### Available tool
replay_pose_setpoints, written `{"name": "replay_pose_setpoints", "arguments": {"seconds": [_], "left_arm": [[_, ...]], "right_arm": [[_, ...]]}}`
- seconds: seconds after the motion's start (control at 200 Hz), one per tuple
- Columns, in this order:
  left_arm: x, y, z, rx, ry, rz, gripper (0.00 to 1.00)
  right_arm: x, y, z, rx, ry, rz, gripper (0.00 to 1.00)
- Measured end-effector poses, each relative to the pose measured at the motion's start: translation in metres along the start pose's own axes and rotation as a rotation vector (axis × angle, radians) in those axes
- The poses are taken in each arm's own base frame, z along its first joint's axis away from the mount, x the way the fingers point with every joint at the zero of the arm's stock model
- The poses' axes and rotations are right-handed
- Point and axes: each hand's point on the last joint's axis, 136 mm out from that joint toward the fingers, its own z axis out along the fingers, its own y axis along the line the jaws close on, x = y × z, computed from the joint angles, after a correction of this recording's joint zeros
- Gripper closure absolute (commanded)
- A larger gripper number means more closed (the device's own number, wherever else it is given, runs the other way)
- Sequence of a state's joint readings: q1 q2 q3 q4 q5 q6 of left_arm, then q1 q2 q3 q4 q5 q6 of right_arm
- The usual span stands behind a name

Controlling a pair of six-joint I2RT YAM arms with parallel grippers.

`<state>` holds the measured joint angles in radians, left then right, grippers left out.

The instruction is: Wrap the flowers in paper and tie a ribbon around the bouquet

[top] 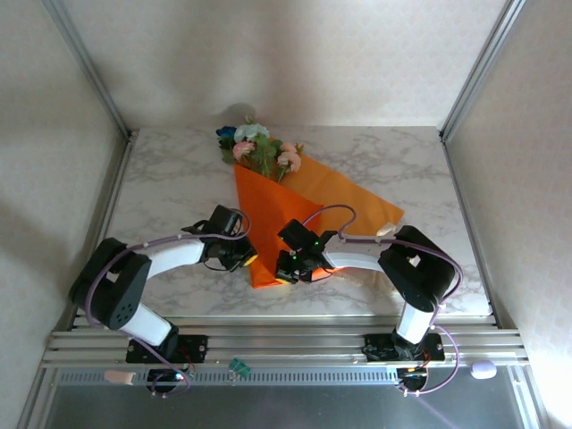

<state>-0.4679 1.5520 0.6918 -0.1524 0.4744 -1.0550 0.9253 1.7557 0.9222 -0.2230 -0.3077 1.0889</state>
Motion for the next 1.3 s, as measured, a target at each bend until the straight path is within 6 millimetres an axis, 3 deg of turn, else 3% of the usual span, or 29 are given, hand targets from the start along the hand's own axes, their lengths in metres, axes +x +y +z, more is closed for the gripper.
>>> {"name": "replay_pose_setpoints", "arguments": {"seconds": [0.145,0.345,0.415,0.541,0.641,0.851,1.171,1.301], "left_arm": [[-0.008,-0.002,0.009,-0.017,0.008,0.004,0.95],[-0.035,-0.016,0.015,-0.002,0.021,-0.004,0.95],[-0.050,-0.025,0.018,-0.002,0.016,-0.004,0.95],[-0.093,-0.037,0.017,-0.007,-0.085,-0.015,0.95],[-0.106,-0.035,0.013,-0.018,-0.125,-0.026,0.95],[-0.092,-0.027,0.012,0.010,-0.135,-0.003,0.95],[-0.042,-0.014,0.009,0.073,-0.098,-0.045,0.95],[-0.019,-0.006,0.007,0.096,-0.076,-0.092,0.95]], "right_arm": [[-0.001,-0.001,-0.001,0.008,-0.006,-0.001,1.00],[-0.008,0.000,-0.003,0.012,-0.029,-0.009,1.00],[-0.009,0.000,-0.002,0.016,-0.027,-0.013,1.00],[-0.008,-0.004,-0.001,0.032,-0.017,-0.015,1.00],[-0.009,-0.004,-0.002,0.039,-0.020,-0.032,1.00],[-0.012,-0.006,-0.013,0.089,-0.042,-0.087,1.00],[0.000,0.064,-0.087,-0.111,-0.162,-0.281,1.00],[0.001,0.070,-0.081,-0.144,-0.142,-0.281,1.00]]}}
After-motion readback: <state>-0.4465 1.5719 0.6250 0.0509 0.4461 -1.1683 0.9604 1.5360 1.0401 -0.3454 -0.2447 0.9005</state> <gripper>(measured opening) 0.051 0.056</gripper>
